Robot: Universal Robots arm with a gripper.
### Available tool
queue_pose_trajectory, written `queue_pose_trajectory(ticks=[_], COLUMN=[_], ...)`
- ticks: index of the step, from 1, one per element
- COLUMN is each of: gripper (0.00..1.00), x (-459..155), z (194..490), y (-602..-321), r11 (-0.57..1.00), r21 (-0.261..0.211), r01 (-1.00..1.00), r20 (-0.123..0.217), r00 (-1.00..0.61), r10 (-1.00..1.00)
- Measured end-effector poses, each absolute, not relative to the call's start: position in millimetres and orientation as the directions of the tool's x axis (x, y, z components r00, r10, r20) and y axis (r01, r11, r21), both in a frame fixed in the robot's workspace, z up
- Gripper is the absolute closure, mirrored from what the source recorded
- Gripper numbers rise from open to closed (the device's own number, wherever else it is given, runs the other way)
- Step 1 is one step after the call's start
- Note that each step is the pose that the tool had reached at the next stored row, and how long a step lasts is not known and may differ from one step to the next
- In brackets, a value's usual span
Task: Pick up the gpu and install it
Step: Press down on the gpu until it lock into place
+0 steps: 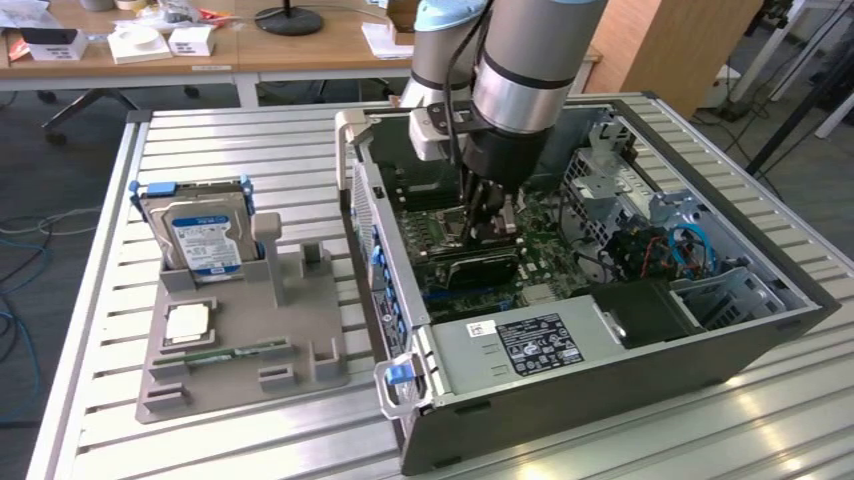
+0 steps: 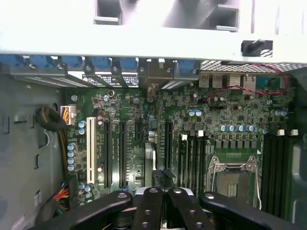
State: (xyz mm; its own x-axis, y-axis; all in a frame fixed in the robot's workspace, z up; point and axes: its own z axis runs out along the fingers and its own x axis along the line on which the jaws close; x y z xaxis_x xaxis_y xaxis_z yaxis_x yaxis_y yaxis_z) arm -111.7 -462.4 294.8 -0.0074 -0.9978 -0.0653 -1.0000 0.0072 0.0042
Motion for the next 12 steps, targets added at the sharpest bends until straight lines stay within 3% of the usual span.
queue_pose_trajectory(ticks=[12], gripper=[0.90], x=[-111.6], z=[325.5], y=[-462.4], r11=[0.007], r21=[0.004], r01=[-1.000], r20=[-0.065], r00=[-0.008], r10=[-0.998])
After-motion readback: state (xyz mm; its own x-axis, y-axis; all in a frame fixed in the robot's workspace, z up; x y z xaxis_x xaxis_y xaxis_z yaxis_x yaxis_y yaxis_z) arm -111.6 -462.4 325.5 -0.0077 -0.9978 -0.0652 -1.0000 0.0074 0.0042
